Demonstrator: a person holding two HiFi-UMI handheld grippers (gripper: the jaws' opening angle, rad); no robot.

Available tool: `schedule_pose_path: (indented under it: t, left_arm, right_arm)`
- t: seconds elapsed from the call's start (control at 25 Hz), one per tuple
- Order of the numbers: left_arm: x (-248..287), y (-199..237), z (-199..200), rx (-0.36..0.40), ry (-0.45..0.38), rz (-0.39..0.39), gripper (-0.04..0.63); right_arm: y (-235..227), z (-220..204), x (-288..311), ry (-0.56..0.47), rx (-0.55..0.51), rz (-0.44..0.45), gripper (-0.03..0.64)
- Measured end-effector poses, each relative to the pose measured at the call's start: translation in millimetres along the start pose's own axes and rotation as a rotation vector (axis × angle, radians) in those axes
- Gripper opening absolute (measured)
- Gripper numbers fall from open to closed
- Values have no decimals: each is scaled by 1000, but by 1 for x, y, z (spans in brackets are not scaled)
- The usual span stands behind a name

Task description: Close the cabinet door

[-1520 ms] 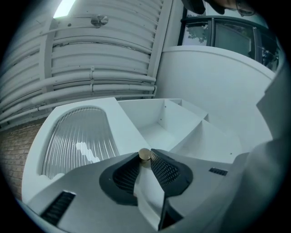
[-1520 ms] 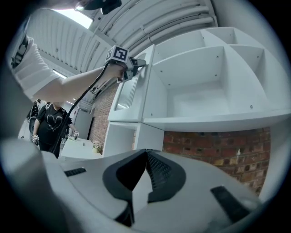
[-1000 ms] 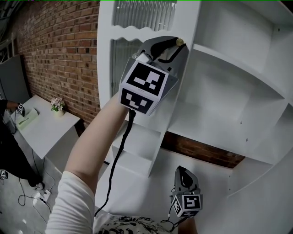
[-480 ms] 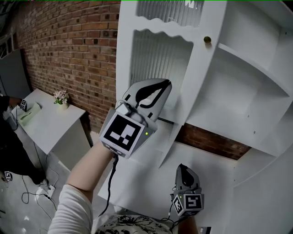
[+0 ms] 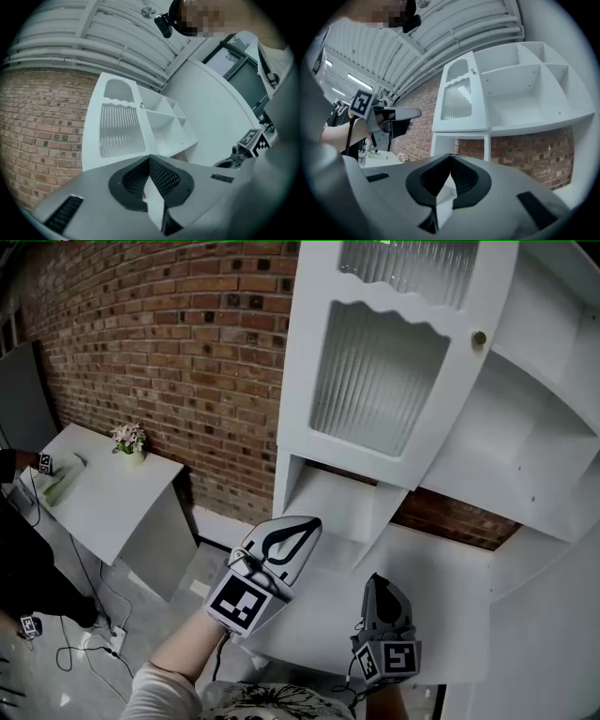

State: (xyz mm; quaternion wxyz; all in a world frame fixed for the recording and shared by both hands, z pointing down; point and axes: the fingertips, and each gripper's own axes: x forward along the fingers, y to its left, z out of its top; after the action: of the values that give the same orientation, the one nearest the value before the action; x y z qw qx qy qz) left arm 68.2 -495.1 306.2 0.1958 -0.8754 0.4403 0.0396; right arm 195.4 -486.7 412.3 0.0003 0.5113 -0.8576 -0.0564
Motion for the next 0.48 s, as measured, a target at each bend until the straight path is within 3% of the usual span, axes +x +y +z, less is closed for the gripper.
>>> schedule_pose_path:
  t: [0.28, 0.48]
  left_arm:
    - [-63, -10, -67, -155, 102, -4, 9]
    - [-90, -5, -85, -190, 120, 15, 9]
  right_arm:
    - [49, 3, -7, -17, -43, -19, 6]
    - [70, 0, -9, -1, -71, -35, 5]
